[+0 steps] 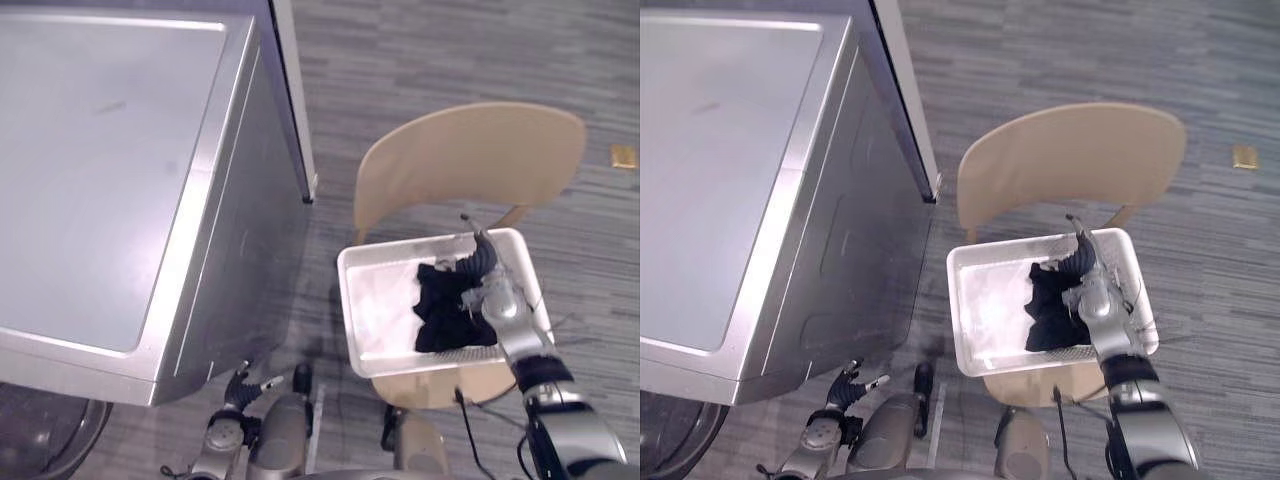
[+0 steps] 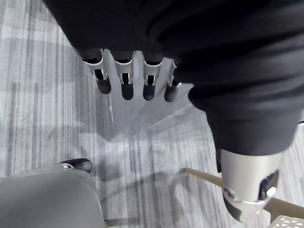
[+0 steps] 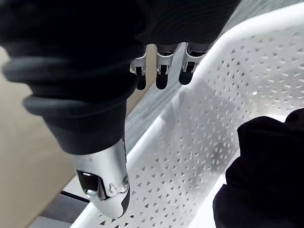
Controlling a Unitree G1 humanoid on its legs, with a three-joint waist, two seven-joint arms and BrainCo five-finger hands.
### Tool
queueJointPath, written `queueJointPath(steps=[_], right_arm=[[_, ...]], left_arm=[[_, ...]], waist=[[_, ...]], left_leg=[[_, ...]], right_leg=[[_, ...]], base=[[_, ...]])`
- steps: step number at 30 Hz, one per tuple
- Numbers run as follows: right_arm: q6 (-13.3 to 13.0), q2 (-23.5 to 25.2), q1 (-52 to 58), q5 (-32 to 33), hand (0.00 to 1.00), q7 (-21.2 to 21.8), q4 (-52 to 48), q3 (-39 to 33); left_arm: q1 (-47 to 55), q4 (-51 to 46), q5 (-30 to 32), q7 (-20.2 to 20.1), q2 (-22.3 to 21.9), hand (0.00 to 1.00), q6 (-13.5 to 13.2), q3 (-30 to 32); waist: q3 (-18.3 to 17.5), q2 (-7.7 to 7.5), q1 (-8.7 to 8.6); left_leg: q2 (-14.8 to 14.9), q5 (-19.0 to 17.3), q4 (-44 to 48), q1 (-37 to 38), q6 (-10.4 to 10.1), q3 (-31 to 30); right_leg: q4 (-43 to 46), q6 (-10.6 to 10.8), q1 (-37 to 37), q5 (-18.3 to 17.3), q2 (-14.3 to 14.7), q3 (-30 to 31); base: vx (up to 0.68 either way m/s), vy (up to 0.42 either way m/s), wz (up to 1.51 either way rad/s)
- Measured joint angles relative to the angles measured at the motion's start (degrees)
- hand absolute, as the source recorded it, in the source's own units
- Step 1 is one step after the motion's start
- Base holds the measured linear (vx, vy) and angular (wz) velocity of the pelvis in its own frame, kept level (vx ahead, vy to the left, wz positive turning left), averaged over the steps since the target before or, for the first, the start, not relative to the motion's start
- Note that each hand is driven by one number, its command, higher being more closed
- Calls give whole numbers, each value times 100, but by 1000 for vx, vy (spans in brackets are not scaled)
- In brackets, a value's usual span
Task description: Pick up the laundry basket with both hands and put the clothes into the washing machine.
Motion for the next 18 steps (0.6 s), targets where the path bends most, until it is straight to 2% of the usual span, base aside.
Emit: queueJointPath(steps=[2, 5, 10, 13, 14, 15, 16, 18], right_arm=[[135, -127, -340, -10, 0, -120, 334, -6], [247, -159, -463, -16, 0, -306, 447, -11], [371, -156, -565, -80, 0, -524, 547, -173], [511, -154, -601, -192, 0, -695, 466, -240], [602, -141, -574, -251, 0, -789, 152, -356], [619, -154, -545, -258, 0, -806, 61, -366], [621, -187, -373, -300, 0, -885, -243, -470], [613, -130, -102, -416, 0, -1003, -631, -654]], left_arm=[[-125, 35, -35, 98, -113, 0, 3, 13], [-258, 87, -93, 126, -250, 0, 0, 69], [-375, 115, -162, 215, -425, 0, 7, 89], [-454, 129, -233, 231, -516, 0, 9, 85], [-624, 268, -234, 211, -554, 0, 8, 78], [-635, 286, -235, 212, -592, 0, 12, 71], [-641, 287, -240, 213, -675, 0, 21, 1], [-700, 259, -250, 208, -689, 0, 14, -157]], waist=[[68, 62, 12], [134, 156, 2], [169, 220, -2], [199, 238, 5], [366, 186, -42], [380, 247, -45], [405, 359, -3], [458, 328, -16]], left_leg=[[-2, 55, -80, -60, -8, -13], [-9, 62, -56, -68, 2, -17], [-30, 64, 69, -133, 0, -17], [-109, 81, 862, -540, -33, 3], [-206, -32, 490, -715, 105, -19], [-144, 276, 9, -649, 100, -42], [-29, 754, -473, -516, 98, -48], [-160, 805, -516, -558, 162, -39]], right_leg=[[10, -65, -110, 55, -4, -1], [-10, -48, -107, 136, -14, -9], [-23, -101, -106, 234, -77, -79], [-82, -125, -81, 394, -166, -119], [-116, -121, -5, 415, -305, -93], [-131, -96, 5, 430, -269, -110], [-117, -8, -9, 365, -140, -65], [-127, 39, -28, 331, -275, -79]], base=[[0, 0, 0], [24, 16, -2], [52, 29, 0], [40, 44, 1], [-4, 48, 11], [5, 88, -13], [20, 112, -6], [10, 120, 6]])
